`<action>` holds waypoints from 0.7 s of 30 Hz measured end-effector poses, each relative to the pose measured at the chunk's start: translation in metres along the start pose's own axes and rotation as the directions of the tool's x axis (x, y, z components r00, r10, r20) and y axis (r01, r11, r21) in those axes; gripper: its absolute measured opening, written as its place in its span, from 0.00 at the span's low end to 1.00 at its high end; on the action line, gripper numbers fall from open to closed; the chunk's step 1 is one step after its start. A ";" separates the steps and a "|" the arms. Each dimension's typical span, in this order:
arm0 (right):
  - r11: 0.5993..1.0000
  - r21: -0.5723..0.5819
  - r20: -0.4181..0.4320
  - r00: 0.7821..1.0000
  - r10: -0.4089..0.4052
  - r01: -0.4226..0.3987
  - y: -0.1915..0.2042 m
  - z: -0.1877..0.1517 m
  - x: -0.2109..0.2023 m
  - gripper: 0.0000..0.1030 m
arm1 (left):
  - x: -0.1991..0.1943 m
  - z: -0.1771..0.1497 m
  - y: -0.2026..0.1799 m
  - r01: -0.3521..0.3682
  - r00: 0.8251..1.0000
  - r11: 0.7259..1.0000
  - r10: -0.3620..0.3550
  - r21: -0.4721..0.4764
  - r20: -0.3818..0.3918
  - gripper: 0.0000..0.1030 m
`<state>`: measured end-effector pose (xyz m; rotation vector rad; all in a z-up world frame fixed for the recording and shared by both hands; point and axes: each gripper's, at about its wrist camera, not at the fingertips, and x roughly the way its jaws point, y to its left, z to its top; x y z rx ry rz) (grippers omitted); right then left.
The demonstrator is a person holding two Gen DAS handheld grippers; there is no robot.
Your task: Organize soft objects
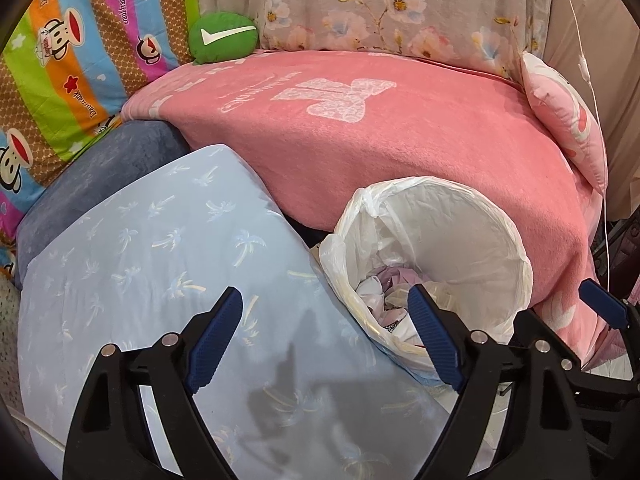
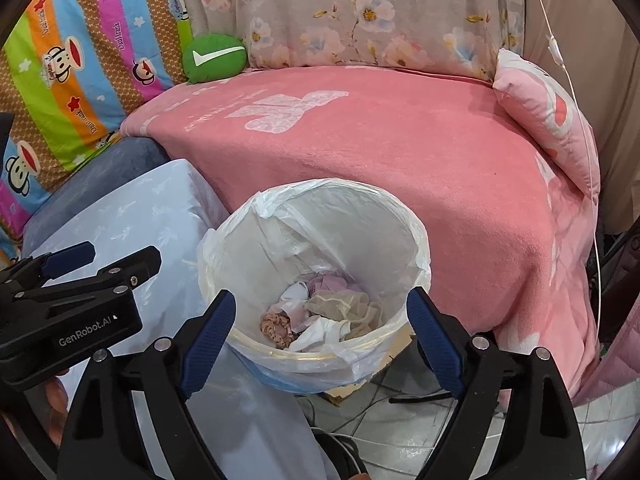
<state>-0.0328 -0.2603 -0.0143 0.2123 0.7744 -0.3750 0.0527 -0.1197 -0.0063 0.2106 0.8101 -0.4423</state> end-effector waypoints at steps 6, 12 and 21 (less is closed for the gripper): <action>1.000 0.013 -0.009 1.000 -0.025 0.025 -0.006 -0.002 -0.001 0.94 | -0.002 -0.003 -0.002 -0.020 1.000 1.000 0.020 0.000 0.006 0.84; 0.999 -0.004 -0.010 0.998 -0.055 0.055 -0.006 -0.004 -0.003 0.94 | 0.002 -0.006 -0.003 -0.036 0.999 0.999 0.036 -0.002 -0.007 0.86; 0.997 -0.018 -0.032 0.997 -0.075 0.074 -0.008 -0.010 -0.002 0.94 | 0.003 -0.012 -0.006 -0.056 0.998 0.998 0.056 0.008 -0.015 0.88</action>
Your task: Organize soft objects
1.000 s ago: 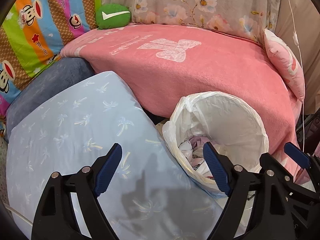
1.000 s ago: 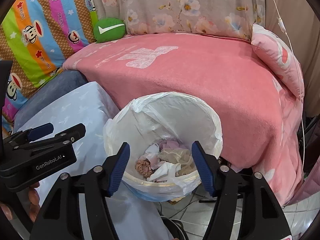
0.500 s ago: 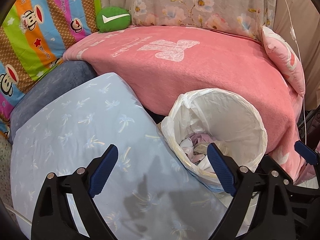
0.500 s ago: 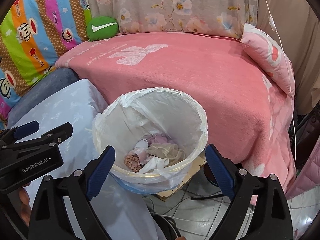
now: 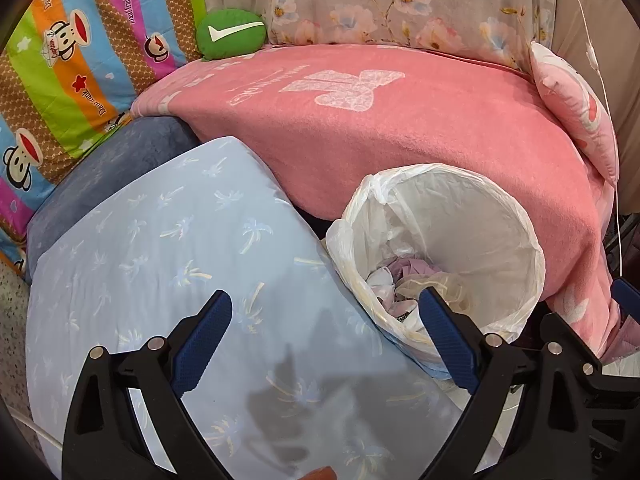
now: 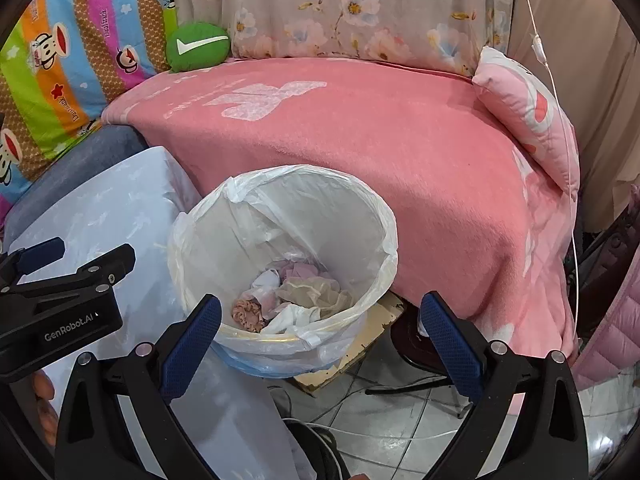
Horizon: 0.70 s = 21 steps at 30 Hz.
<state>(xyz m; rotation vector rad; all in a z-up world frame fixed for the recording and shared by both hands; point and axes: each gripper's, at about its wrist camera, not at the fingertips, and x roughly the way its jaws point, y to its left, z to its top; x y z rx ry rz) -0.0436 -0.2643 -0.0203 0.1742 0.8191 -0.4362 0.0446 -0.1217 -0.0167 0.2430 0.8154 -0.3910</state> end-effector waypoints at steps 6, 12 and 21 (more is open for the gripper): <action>1.000 -0.007 -0.011 1.000 -0.006 0.006 0.001 -0.002 0.000 0.94 | 0.002 -0.002 -0.003 -0.013 1.000 1.000 0.013 0.005 -0.006 0.88; 1.000 -0.010 -0.021 1.000 -0.007 0.006 0.002 -0.004 0.001 0.94 | 0.004 -0.003 -0.005 -0.022 1.000 1.000 0.022 0.003 -0.013 0.88; 1.000 -0.012 -0.029 1.000 -0.003 0.002 0.003 -0.006 0.003 0.94 | 0.007 -0.005 -0.004 -0.028 0.999 1.000 0.028 -0.010 -0.039 0.88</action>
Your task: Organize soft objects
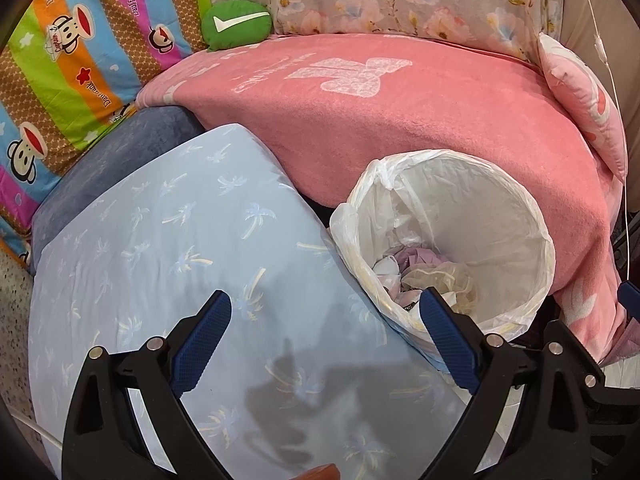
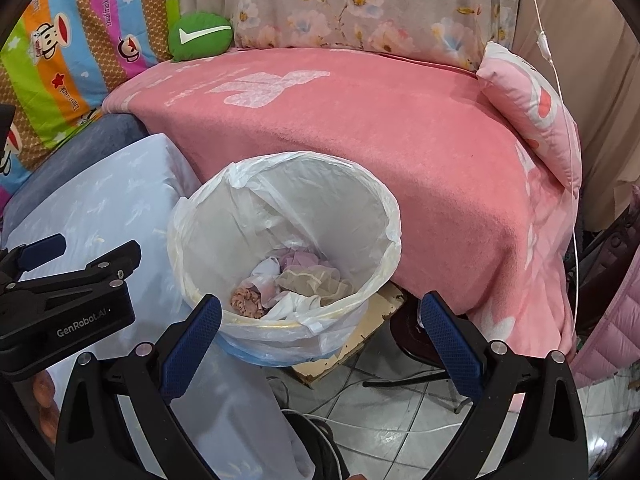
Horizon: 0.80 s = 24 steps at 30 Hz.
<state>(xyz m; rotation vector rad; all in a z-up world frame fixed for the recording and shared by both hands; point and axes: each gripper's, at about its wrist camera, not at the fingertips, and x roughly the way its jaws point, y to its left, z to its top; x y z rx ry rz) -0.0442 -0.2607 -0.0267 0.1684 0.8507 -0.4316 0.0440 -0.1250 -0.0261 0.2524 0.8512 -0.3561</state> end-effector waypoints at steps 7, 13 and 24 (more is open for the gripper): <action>1.000 0.002 -0.006 1.000 -0.007 0.007 -0.001 -0.001 0.002 0.94 | 0.001 -0.003 -0.003 -0.001 1.000 1.000 0.001 0.004 -0.011 0.88; 1.000 0.003 -0.002 1.000 -0.009 0.009 -0.002 -0.002 0.002 0.94 | 0.000 -0.005 -0.005 -0.023 1.000 1.000 0.024 0.020 -0.003 0.88; 1.000 0.004 0.001 1.000 -0.011 0.011 -0.003 -0.003 0.001 0.94 | 0.000 -0.005 -0.005 -0.032 0.999 0.999 0.032 0.015 0.001 0.88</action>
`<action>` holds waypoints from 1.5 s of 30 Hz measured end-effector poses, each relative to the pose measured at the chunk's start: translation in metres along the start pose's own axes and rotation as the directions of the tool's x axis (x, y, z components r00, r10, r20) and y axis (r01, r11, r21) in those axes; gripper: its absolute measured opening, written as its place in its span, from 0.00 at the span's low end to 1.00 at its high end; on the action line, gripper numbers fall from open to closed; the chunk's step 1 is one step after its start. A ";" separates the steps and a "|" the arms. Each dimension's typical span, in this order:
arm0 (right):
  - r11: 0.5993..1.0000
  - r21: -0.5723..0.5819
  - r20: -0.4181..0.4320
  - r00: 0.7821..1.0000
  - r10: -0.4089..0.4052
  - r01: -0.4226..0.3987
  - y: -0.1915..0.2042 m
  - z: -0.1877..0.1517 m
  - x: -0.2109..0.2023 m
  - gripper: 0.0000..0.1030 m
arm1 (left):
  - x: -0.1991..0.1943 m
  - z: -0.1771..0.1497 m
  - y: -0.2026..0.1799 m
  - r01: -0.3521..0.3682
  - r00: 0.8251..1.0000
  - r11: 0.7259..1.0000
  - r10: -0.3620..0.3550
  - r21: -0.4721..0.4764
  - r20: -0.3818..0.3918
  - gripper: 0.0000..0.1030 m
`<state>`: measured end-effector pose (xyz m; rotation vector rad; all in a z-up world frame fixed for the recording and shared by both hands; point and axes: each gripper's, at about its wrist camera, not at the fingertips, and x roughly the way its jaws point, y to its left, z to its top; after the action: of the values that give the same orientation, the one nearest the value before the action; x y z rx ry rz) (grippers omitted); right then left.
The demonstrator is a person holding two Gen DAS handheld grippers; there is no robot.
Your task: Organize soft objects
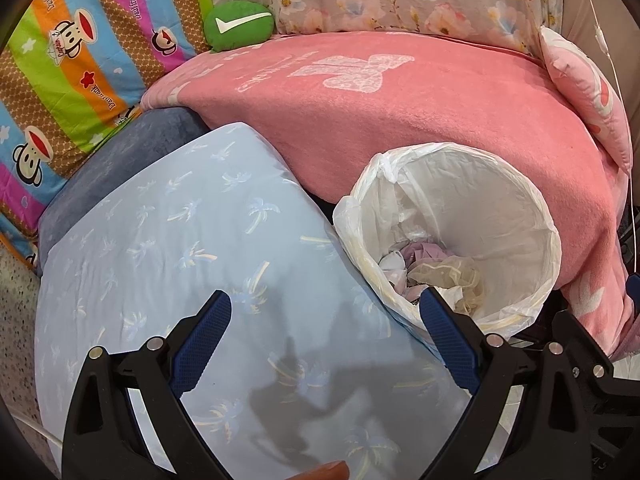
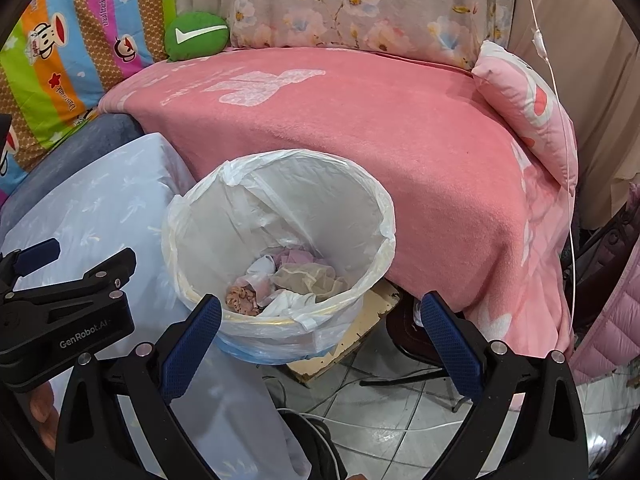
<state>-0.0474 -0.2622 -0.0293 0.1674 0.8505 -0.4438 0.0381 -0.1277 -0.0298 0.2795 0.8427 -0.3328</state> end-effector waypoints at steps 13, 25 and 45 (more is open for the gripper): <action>1.000 0.000 0.001 1.000 -0.003 0.003 0.001 0.000 -0.001 0.94 | -0.002 -0.002 -0.002 0.011 1.000 1.000 -0.011 0.006 0.004 0.88; 1.000 0.005 0.004 1.000 -0.007 0.007 -0.002 0.001 -0.003 0.94 | -0.003 -0.003 -0.003 -0.003 1.000 1.000 0.003 0.000 0.009 0.88; 1.000 0.003 0.001 1.000 -0.008 0.008 0.001 -0.003 -0.002 0.94 | 0.000 -0.008 0.006 -0.014 1.000 1.000 0.013 -0.013 -0.007 0.88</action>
<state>-0.0502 -0.2601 -0.0292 0.1664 0.8496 -0.4528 0.0350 -0.1193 -0.0341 0.2746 0.8493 -0.3140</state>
